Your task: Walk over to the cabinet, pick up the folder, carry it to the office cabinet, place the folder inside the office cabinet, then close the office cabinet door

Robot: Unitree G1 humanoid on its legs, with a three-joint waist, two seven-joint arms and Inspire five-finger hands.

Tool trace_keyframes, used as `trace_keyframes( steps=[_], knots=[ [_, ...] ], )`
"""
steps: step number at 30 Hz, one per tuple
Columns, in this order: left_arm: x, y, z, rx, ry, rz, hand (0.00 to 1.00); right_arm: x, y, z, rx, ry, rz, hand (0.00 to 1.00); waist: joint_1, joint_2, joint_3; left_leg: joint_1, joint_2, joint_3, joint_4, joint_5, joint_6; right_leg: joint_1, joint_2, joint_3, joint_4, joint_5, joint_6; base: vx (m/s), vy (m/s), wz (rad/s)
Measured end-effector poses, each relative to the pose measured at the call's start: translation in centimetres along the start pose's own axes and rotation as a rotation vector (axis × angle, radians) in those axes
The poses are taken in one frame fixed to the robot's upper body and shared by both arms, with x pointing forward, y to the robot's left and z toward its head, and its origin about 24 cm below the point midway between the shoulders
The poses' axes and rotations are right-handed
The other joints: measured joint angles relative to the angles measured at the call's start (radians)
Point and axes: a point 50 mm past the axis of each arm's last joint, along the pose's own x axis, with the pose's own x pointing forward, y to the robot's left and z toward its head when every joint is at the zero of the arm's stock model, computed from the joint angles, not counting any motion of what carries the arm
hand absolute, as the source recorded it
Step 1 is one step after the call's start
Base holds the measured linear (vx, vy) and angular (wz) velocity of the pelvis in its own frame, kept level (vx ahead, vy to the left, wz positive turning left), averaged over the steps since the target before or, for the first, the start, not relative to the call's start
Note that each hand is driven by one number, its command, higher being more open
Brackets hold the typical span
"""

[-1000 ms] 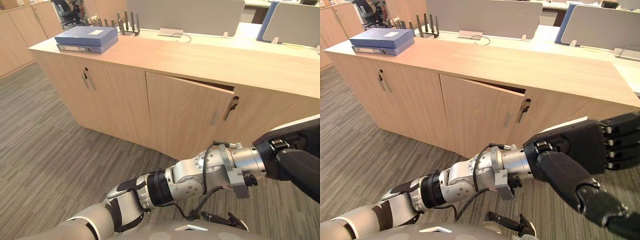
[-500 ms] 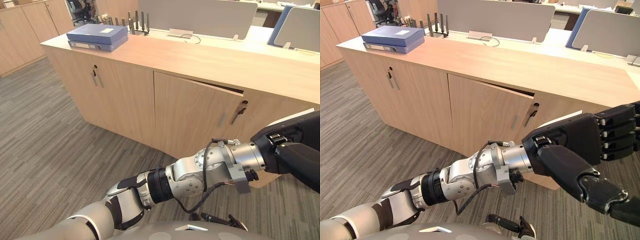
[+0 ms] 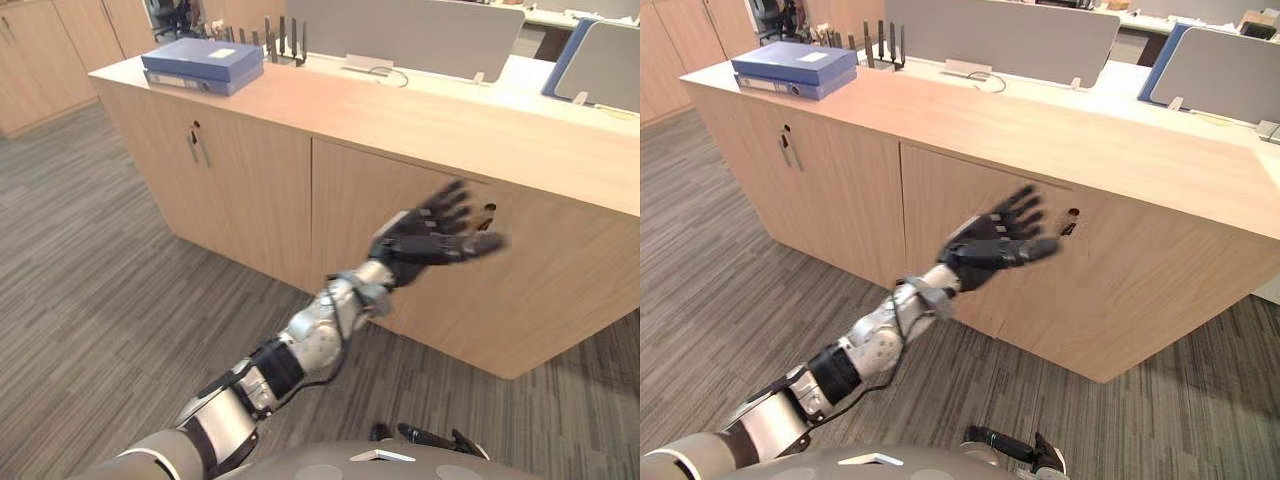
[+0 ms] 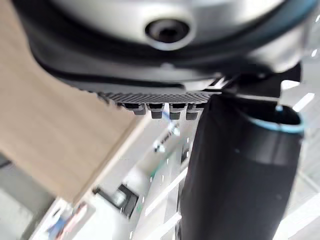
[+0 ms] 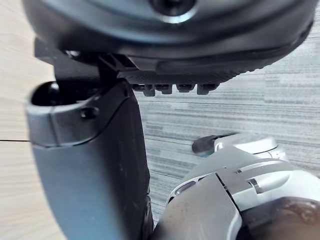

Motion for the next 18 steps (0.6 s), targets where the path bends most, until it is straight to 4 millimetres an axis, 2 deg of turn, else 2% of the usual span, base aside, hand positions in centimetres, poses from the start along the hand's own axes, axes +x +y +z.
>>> trace_keyframes(
  steps=[4,8,11,13,14,15,16,18],
  knots=[
    [-3.1,4.3,-0.2,0.05,0.013,0.168,1.0,0.1,0.2,-0.1,0.016,0.013,0.006,1.0,0.007,0.003,0.011,0.007,0.011,-0.011,-0.001,0.0,-0.006,0.011,0.011,-0.01,-0.001,-0.005,-0.007,0.05,-0.018,0.08],
    [-4.8,6.4,-0.7,0.072,0.028,0.263,1.0,0.1,0.3,0.1,0.015,0.014,0.019,1.0,0.012,-0.002,0.024,0.015,0.015,-0.011,-0.002,-0.004,-0.013,0.018,0.011,-0.017,-0.001,-0.006,-0.009,0.05,0.017,-0.01],
    [-7.7,9.1,-2.6,0.092,0.09,0.397,1.0,0.2,0.4,0.1,0.016,0.015,0.027,1.0,0.01,0.001,0.027,0.022,0.015,-0.011,-0.001,-0.007,-0.018,0.025,0.011,-0.023,-0.001,-0.006,-0.009,0.02,0.017,-0.01],
    [-11.4,11.4,-5.5,0.084,0.203,0.541,1.0,0.2,0.4,0.0,0.017,0.019,0.027,1.0,0.017,0.003,0.03,0.032,0.016,-0.01,-0.001,-0.009,-0.021,0.036,0.014,-0.026,-0.001,-0.006,-0.009,0.0,0.0,0.0],
    [-12.5,11.9,-6.3,0.082,0.24,0.577,1.0,0.2,0.4,0.0,0.017,0.021,0.027,1.0,0.02,0.003,0.031,0.033,0.016,-0.011,0.0,-0.01,-0.024,0.037,0.014,-0.03,-0.001,-0.006,-0.009,0.0,0.0,0.0],
    [-14.9,12.9,-8.0,0.081,0.33,0.649,1.0,0.2,0.3,-0.2,0.019,0.029,0.025,1.0,0.03,0.003,0.032,0.034,0.016,-0.01,0.001,-0.011,-0.026,0.037,0.017,-0.031,-0.001,-0.006,-0.009,0.0,0.0,0.0],
    [-16.2,13.4,-8.9,0.085,0.38,0.685,1.0,0.2,0.3,-0.3,0.021,0.031,0.024,1.0,0.033,0.002,0.032,0.034,0.016,-0.01,0.001,-0.012,-0.026,0.038,0.017,-0.031,-0.001,-0.006,-0.009,0.0,0.0,0.0],
    [-22.0,14.7,-12.1,0.09,0.6,0.84,1.0,0.2,0.4,-0.2,0.022,0.036,0.028,1.0,0.037,0.001,0.038,0.039,0.017,-0.011,0.002,-0.013,-0.028,0.044,0.018,-0.031,-0.001,-0.006,-0.009,0.0,0.0,0.0]
  ],
)
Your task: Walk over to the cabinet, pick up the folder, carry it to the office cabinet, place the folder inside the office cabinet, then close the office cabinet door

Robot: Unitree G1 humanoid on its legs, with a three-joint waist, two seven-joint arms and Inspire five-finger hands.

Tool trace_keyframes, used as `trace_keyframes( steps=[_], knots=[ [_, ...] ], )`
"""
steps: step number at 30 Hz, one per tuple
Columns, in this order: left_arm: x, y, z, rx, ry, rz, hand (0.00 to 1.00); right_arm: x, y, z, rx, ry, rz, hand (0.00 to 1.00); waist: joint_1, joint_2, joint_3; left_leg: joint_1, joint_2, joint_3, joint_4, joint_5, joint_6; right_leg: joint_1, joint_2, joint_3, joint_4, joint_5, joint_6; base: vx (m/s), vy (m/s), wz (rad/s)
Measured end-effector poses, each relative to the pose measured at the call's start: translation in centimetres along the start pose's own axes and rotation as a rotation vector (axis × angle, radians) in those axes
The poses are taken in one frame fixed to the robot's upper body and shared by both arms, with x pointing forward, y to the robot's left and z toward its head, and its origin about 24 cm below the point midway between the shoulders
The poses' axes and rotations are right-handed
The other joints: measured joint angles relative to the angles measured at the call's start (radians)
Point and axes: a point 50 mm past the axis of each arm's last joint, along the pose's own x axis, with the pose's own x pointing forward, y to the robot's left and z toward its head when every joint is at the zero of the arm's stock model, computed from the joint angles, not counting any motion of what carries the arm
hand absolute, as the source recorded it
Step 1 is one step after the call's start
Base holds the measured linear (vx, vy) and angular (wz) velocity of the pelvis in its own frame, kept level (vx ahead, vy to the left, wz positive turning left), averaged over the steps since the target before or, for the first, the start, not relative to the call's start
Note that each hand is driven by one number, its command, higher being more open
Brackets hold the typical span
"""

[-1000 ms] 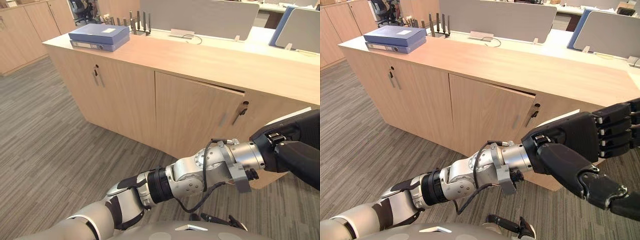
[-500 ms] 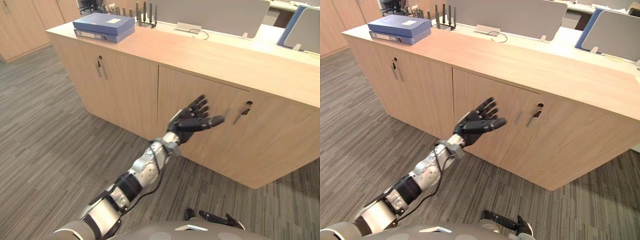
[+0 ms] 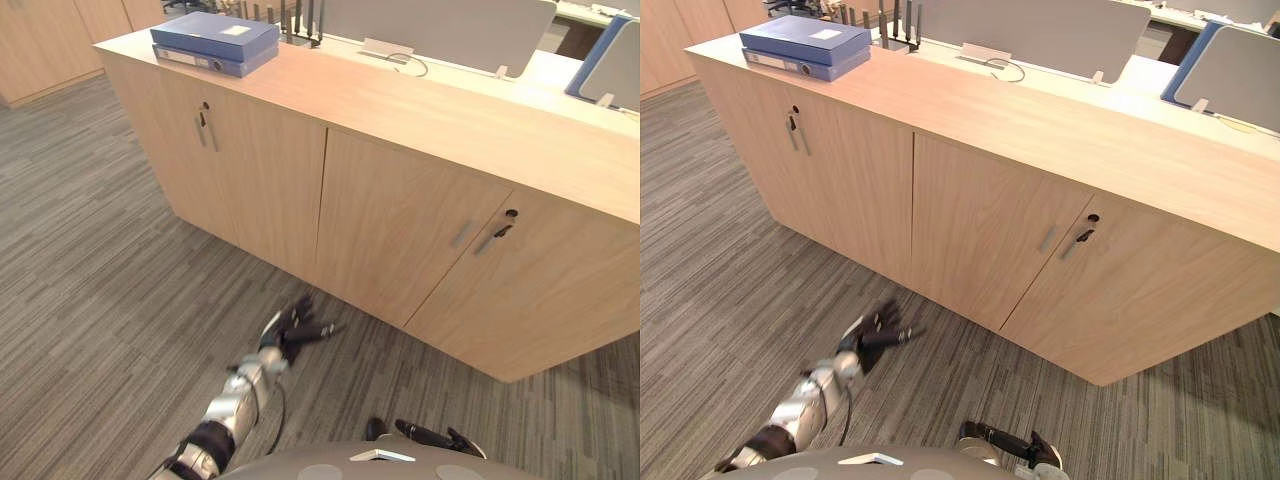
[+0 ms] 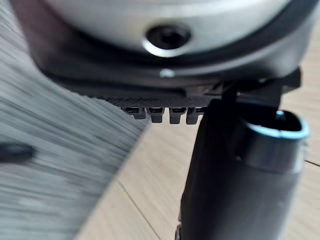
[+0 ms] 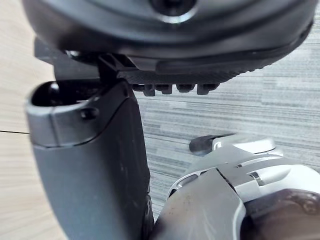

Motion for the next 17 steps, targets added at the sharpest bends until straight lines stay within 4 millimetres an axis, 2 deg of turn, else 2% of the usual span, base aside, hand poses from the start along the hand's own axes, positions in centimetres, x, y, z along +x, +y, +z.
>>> trace_keyframes(
  steps=[1,3,5,6,9,17],
  knots=[
    [-0.3,0.8,-1.2,0.022,0.05,0.034,1.0,0.0,0.0,0.1,0.0,0.0,0.001,1.0,0.002,0.0,0.008,0.006,0.0,0.0,0.0,0.0,0.0,0.006,0.001,0.0,0.0,0.0,0.0,0.0,0.0,0.0],
    [-1.9,3.6,-5.1,0.085,0.219,0.149,1.0,0.0,0.0,0.0,0.006,0.003,0.003,1.0,0.02,0.0,0.02,0.013,0.001,0.0,0.0,-0.001,-0.001,0.012,0.002,0.0,-0.002,0.0,0.0,-0.04,-0.012,0.02],
    [-2.5,5.1,-5.6,0.004,0.229,0.262,1.0,0.1,0.0,-0.1,0.007,0.014,0.002,1.0,0.027,-0.001,0.023,0.01,0.001,-0.013,0.0,0.0,0.0,0.015,0.0,-0.006,-0.006,-0.001,-0.001,-0.04,-0.021,0.13],
    [-2.8,5.7,-5.9,0.012,0.241,0.309,1.0,0.1,-0.1,0.0,-0.006,0.015,0.001,1.0,0.032,0.01,0.027,0.014,0.003,-0.013,0.002,0.0,0.0,0.021,0.001,-0.007,-0.006,-0.002,-0.002,-0.04,-0.026,0.06],
    [-3.8,6.7,-7.0,0.05,0.28,0.379,1.0,0.1,0.0,-0.2,-0.013,0.021,0.004,1.0,0.04,0.013,0.023,0.015,0.01,-0.013,0.001,0.0,0.0,0.023,0.007,-0.011,-0.006,-0.006,-0.006,-0.03,-0.041,-0.02],
    [-4.9,6.9,-8.8,-0.079,0.302,0.43,1.0,0.1,-0.2,-0.4,-0.015,0.031,0.0,1.0,0.05,0.024,0.022,0.01,0.017,-0.057,-0.009,0.018,-0.005,0.035,0.01,-0.059,-0.006,-0.019,-0.007,0.01,-0.038,0.14]
  ],
)
